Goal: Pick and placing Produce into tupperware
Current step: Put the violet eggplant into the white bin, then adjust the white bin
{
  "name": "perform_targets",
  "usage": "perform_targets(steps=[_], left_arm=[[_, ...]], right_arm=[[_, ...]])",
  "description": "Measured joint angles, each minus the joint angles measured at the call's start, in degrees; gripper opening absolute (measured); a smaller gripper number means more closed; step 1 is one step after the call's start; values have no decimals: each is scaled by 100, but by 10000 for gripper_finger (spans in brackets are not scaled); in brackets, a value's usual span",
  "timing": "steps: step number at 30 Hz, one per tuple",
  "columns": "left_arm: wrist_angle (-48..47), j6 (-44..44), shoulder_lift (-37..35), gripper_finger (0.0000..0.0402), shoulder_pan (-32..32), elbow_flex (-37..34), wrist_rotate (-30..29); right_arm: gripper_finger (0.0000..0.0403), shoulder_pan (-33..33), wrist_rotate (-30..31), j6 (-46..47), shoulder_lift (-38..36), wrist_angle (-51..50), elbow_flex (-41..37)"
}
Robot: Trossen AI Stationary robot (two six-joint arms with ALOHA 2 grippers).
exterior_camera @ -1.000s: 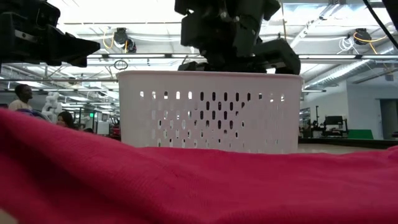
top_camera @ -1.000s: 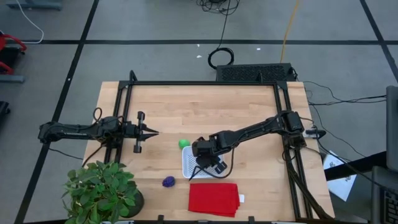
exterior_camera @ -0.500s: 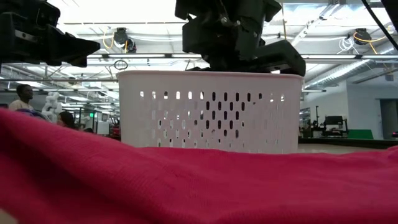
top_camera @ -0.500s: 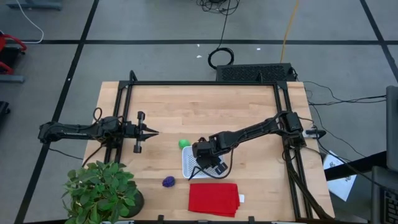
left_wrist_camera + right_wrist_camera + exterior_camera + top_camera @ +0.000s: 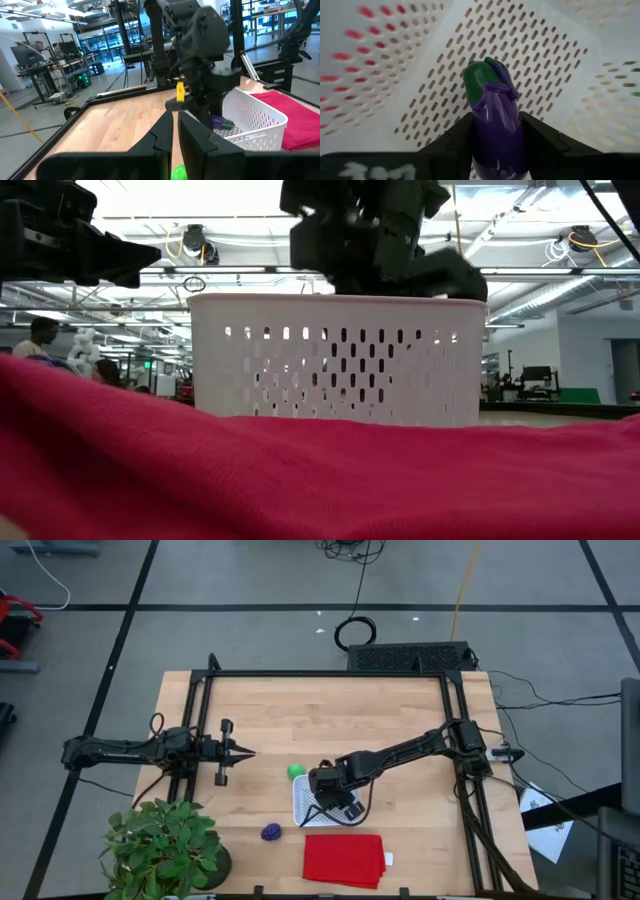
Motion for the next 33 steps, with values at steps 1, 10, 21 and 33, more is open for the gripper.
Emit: perform_targets(steps=[1, 10, 21, 33], left_arm=[[0, 0, 0, 31, -1, 0, 0], [-9, -17, -2, 31, 0, 0, 0], [-52, -21, -2, 31, -2, 0, 0], [-58, -19, -2, 31, 0, 0, 0]], right_arm=[[128, 0, -3, 56, 12, -31, -4], [128, -15, -1, 85, 121, 33, -1], [189, -15, 29, 138, 124, 113, -1], [214, -11, 331, 300, -207, -442, 440]])
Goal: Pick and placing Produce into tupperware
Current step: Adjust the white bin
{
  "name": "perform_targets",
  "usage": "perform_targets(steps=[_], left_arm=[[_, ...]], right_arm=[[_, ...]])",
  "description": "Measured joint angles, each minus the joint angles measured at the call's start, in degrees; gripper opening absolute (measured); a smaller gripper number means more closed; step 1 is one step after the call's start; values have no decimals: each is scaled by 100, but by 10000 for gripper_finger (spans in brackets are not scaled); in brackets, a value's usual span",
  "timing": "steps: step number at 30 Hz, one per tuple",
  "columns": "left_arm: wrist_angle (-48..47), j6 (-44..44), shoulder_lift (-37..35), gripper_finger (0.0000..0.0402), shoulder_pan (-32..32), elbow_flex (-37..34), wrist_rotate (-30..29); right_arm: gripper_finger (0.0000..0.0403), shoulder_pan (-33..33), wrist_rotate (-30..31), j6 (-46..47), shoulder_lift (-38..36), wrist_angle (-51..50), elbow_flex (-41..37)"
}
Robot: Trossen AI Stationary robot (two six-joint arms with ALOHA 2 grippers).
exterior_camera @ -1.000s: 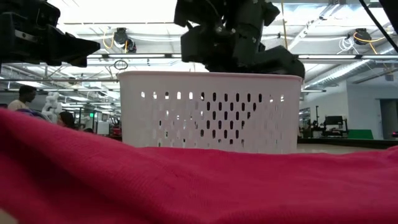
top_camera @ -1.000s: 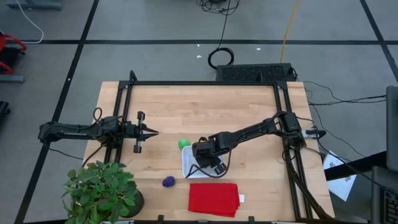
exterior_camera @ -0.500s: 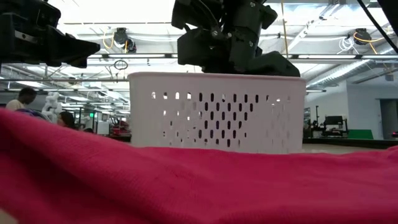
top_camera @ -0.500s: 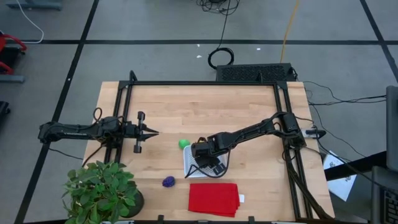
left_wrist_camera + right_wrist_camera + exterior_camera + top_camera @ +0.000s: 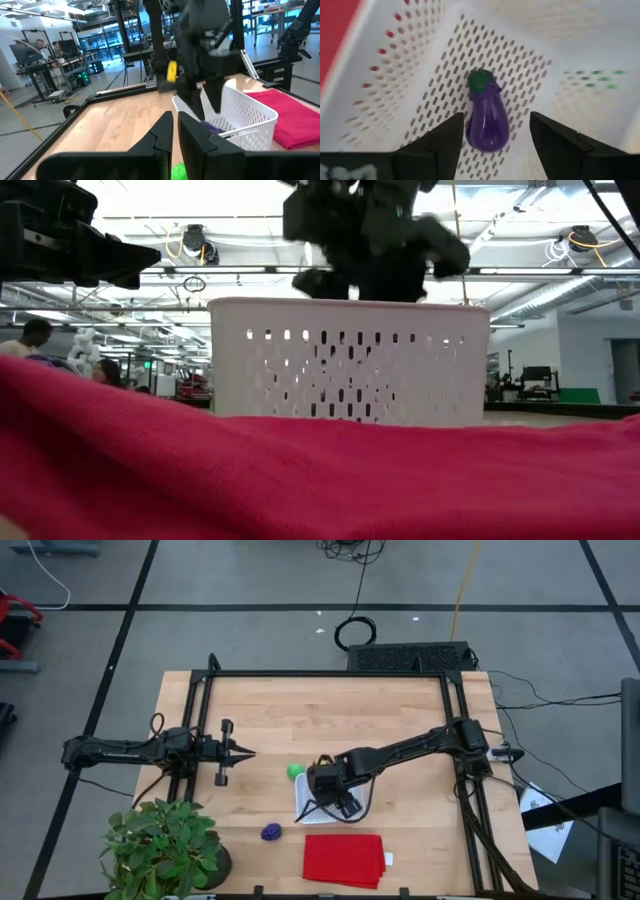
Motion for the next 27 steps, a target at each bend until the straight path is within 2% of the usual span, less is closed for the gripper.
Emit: perform_targets(steps=[3, 6, 14, 16, 21, 27], left_arm=[[-40, 0, 1, 31, -2, 0, 0], [-68, 0, 2, 31, 0, 0, 0], [-67, 0, 1, 31, 0, 0, 0], [-65, 0, 0, 31, -2, 0, 0], [-67, 0, 1, 31, 0, 0, 0], [-67, 21, 2, 31, -1, 0, 0]], right_arm=[[194, -10, 6, 35, -237, 38, 0], [156, -26, 20, 11, -427, 43, 3], [14, -105, 28, -124, -505, 36, 3], [8, -127, 176, -108, -505, 39, 4], [2, -192, 1271, 144, -505, -69, 2], [1, -329, 1664, 620, -505, -365, 0]])
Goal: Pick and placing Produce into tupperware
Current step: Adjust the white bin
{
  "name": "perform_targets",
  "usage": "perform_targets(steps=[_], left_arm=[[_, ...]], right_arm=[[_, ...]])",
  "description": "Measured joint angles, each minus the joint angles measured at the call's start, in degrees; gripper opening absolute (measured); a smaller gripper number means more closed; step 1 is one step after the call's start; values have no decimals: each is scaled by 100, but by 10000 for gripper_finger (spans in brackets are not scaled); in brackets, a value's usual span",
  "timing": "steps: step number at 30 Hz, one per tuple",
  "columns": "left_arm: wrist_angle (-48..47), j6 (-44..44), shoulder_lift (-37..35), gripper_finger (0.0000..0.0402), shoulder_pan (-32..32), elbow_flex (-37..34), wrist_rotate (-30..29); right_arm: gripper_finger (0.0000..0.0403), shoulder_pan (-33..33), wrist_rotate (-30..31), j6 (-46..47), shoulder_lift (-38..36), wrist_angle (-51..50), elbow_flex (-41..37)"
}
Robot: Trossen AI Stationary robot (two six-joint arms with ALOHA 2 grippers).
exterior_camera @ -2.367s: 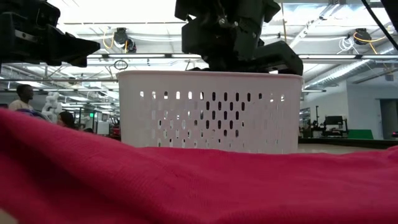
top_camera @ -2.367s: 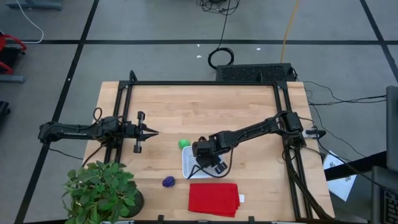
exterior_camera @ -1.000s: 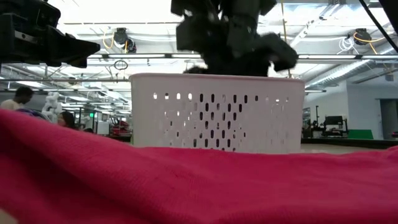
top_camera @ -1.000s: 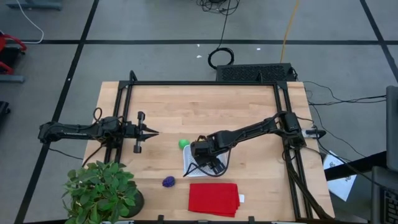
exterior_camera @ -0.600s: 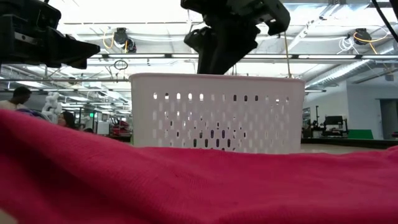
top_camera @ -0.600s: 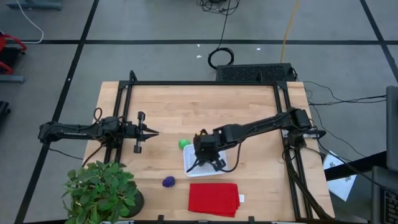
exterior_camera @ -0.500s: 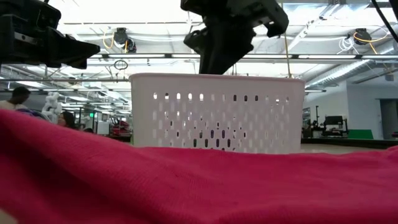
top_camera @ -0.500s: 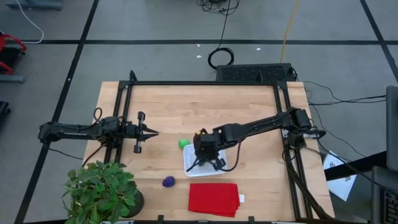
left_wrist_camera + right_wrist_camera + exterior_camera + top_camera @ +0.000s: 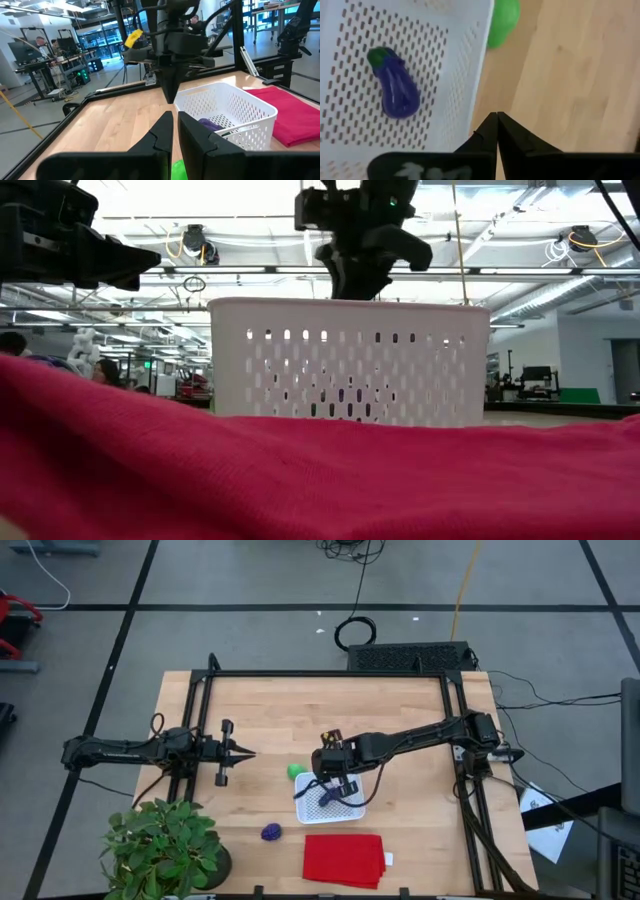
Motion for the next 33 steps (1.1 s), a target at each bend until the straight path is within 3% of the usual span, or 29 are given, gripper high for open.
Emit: perform_targets(steps=[14, 18, 33], left_arm=[[-1, 1, -2, 31, -1, 0, -2], [0, -7, -1, 31, -1, 0, -2], [1, -21, 0, 31, -1, 0, -2]], right_arm=[[0, -171, -49, 1027, 0, -1347, -7], [0, -167, -461, 1223, 0, -1443, -7], [0, -121, -709, 1546, 7, -1301, -411]])
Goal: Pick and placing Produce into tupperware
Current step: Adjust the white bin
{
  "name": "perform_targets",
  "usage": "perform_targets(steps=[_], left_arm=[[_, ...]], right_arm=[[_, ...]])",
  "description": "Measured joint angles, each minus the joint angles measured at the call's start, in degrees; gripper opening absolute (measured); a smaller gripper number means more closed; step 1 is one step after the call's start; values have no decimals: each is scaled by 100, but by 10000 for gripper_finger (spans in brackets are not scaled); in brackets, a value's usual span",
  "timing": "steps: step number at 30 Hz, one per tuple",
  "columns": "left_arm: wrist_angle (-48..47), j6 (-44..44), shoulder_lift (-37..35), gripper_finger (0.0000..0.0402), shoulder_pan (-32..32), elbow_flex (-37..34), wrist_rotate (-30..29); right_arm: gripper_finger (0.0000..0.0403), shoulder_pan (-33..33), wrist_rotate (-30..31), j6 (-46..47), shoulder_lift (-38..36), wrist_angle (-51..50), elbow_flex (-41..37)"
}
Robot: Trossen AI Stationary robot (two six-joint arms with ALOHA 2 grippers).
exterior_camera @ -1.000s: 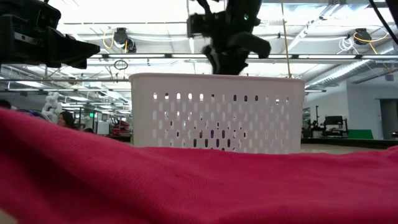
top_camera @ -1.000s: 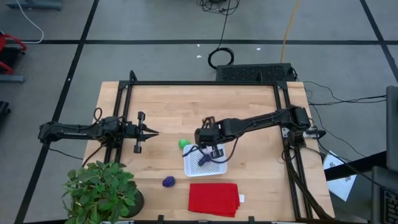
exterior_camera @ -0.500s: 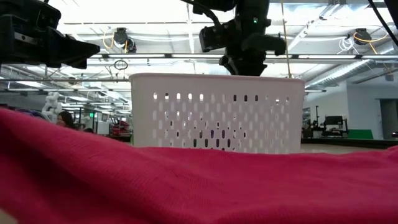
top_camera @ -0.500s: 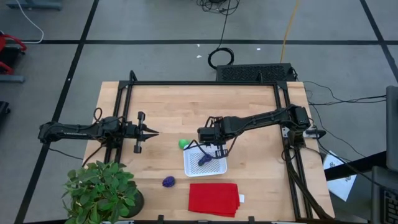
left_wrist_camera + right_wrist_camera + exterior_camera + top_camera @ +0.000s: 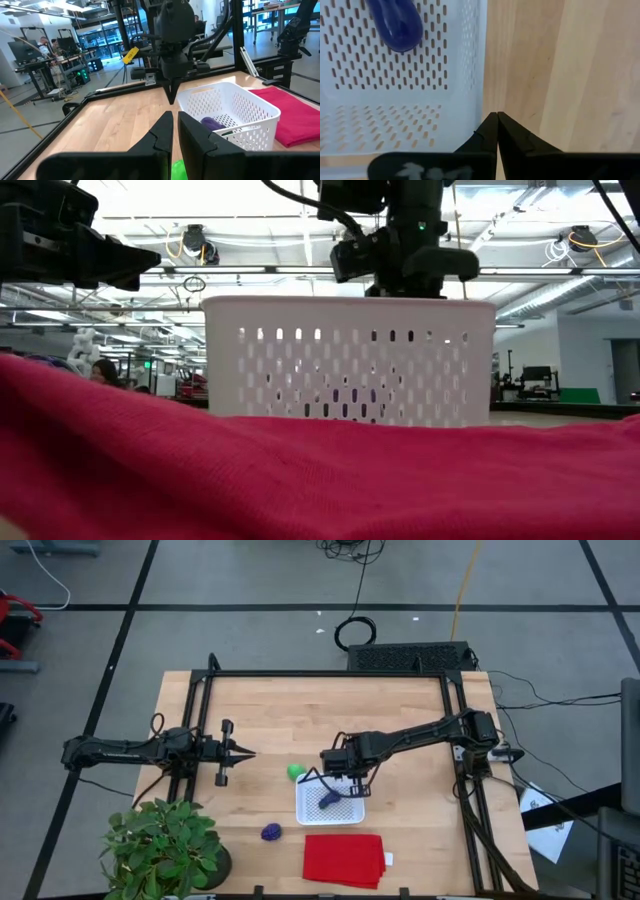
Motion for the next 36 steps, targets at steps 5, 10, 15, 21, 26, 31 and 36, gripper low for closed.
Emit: perform_targets(steps=[5, 10, 15, 21, 26, 31, 36], left_arm=[[0, 16, -1, 31, 1, 0, 0], [0, 15, 0, 31, 2, 0, 0], [0, 15, 0, 31, 1, 0, 0], [0, 15, 0, 31, 0, 0, 0], [0, 0, 0, 31, 0, 0, 0], [0, 0, 0, 31, 1, 0, 0], [0, 0, -2, 31, 2, 0, 0]], right_arm=[[0, 0, -75, 2, 0, -1, -2], [0, 0, -84, 23, 0, -2, -2], [0, 0, -86, 94, 0, 1, -4], [0, 32, -88, 151, 0, -4, -4], [0, 92, -88, 295, 0, -10, -4], [0, 111, -90, 313, 0, -59, -3], [0, 111, -90, 353, 0, -61, -4]])
